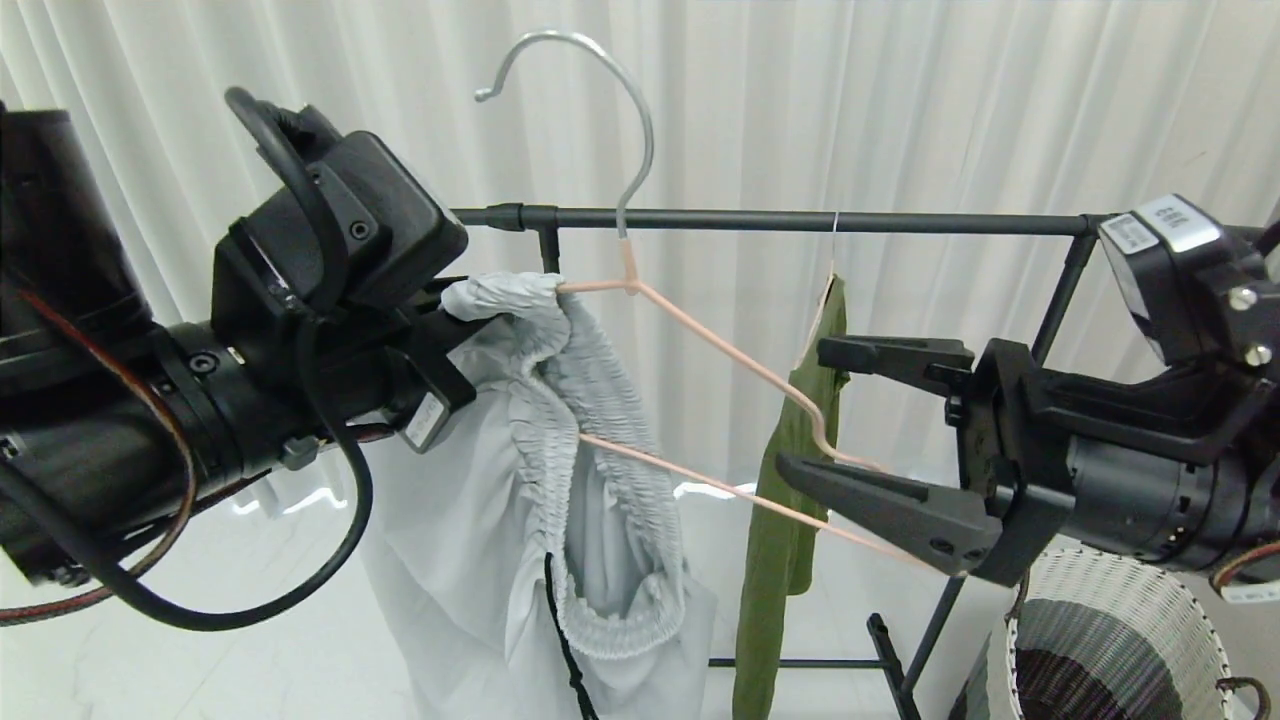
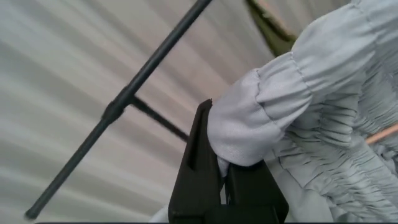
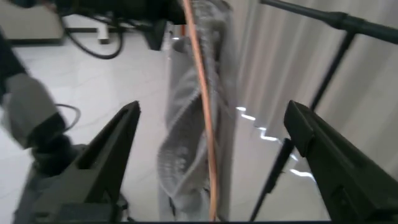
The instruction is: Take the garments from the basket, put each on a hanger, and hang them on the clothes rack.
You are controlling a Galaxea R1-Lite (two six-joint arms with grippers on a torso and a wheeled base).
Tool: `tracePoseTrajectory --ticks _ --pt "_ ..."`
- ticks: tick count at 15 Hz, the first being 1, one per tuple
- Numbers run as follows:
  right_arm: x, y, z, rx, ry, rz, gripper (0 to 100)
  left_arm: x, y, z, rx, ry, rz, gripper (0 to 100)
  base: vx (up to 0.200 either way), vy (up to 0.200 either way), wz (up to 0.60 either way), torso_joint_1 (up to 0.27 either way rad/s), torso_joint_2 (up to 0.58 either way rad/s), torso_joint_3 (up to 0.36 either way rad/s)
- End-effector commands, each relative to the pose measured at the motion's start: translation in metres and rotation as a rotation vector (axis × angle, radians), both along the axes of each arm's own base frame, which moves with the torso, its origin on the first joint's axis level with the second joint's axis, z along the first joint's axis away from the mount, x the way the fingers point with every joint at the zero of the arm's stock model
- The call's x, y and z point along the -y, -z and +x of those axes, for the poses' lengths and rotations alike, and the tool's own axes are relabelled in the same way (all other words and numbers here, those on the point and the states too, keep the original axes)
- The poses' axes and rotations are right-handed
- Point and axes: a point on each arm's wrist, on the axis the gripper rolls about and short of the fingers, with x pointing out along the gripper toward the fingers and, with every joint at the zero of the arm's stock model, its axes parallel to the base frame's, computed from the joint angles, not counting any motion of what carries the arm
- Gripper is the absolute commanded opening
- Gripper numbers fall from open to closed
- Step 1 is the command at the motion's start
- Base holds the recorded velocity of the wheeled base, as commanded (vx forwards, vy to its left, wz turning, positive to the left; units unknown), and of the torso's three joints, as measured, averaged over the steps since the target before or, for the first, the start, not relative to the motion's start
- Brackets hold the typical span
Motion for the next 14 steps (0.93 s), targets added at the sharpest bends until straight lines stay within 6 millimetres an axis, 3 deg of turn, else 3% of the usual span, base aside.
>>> tracePoseTrajectory --ticks 1,4,7,11,14 --pt "0.016 -0.001 0.018 0.003 0.112 -0.003 100 -0.006 0.013 0.007 -0.03 -0.101 0.019 0 0.0 0.0 0.0 0.0 0.0 0.0" --pt "0.025 0.003 0.028 -0.02 0.169 -0.029 100 -0.009 0.013 0.019 -0.036 -0.31 -0.001 0 0.0 0.0 0.0 0.0 0.0 0.0" --pt "0.022 0.011 0.033 -0.042 0.235 -0.081 100 0.001 0.005 0.034 -0.06 -0.468 -0.193 0 0.0 0.0 0.0 0.0 0.0 0.0" --pt "0.001 0.031 0.04 -0.1 0.3 -0.13 100 0.012 -0.007 0.032 -0.073 -0.404 -0.348 0 0.0 0.0 0.0 0.0 0.0 0.0" --pt "-0.022 0.036 0.037 -0.145 0.246 -0.127 100 0.016 -0.019 0.031 -0.057 -0.371 -0.403 0 0.0 0.0 0.0 0.0 0.0 0.0"
